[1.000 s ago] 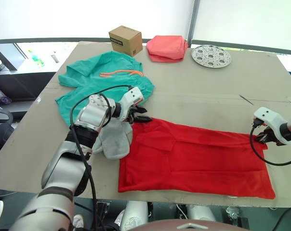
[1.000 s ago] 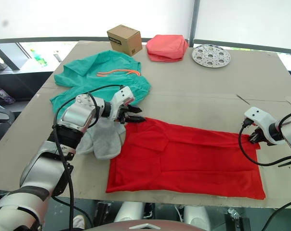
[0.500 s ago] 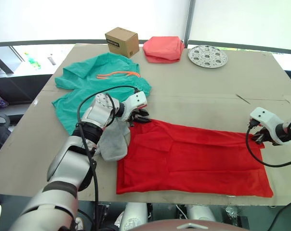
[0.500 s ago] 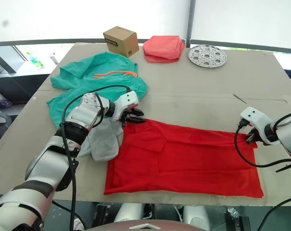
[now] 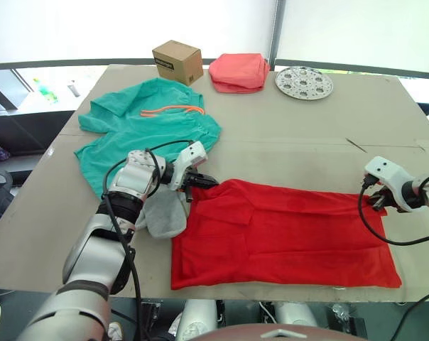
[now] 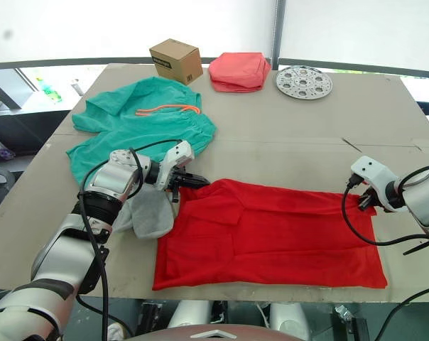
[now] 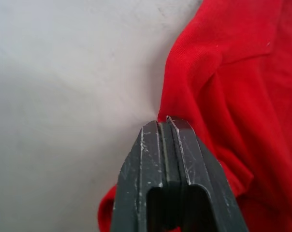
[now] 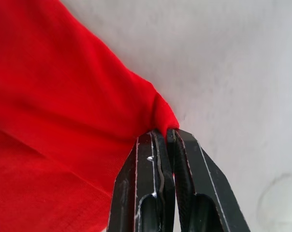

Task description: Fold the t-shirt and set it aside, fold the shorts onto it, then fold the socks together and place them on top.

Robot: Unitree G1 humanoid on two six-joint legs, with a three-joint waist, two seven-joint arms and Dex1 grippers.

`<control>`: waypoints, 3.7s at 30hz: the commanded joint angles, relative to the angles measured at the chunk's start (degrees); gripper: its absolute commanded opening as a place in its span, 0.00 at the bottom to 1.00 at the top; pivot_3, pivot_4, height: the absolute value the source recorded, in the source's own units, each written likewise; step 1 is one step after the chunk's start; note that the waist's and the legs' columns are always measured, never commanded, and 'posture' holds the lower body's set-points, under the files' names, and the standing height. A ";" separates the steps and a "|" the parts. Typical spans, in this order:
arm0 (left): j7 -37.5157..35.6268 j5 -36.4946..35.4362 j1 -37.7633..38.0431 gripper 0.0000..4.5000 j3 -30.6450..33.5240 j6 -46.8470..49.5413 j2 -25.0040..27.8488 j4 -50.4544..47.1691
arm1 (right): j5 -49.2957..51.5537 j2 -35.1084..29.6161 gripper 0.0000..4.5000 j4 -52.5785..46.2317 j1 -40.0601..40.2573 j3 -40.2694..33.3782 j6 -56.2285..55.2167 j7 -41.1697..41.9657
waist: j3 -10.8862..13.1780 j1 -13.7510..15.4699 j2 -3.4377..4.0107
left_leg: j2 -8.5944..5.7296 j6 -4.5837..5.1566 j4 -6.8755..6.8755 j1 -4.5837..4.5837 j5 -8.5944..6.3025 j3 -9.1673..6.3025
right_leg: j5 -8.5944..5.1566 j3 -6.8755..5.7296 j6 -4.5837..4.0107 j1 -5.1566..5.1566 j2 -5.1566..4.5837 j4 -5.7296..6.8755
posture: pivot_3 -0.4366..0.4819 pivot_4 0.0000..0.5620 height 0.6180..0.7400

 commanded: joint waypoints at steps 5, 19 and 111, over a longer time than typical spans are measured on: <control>1.52 -0.07 -0.20 0.61 0.35 2.58 1.13 -3.73 | -0.52 1.17 0.00 -1.02 -1.09 -1.31 -0.27 -0.23 | 0.00 0.05 0.00 | 0.00 -0.10 0.00 0.00 0.06 0.00 | 0.00 0.00 0.00 0.00 0.00 0.01 | 0.48 0.27 1.00; 6.81 7.44 6.61 0.01 -4.58 -12.25 2.98 -8.00 | -0.61 1.06 0.00 -2.32 0.09 -2.01 0.01 -0.61 | -0.03 0.02 0.05 | 0.01 -0.06 -0.06 0.03 0.03 0.00 | 0.00 0.02 -0.02 -0.01 -0.03 0.00 | 0.48 0.27 1.00; 18.74 -21.62 29.65 0.84 2.30 25.85 11.71 -47.27 | -3.66 47.51 0.82 7.84 -4.87 -39.85 -5.58 -41.77 | 0.19 -1.29 0.57 | -0.10 -0.56 -0.79 0.22 0.35 -0.05 | 0.02 -0.01 -0.07 -0.01 0.00 -0.09 | 0.48 0.27 1.00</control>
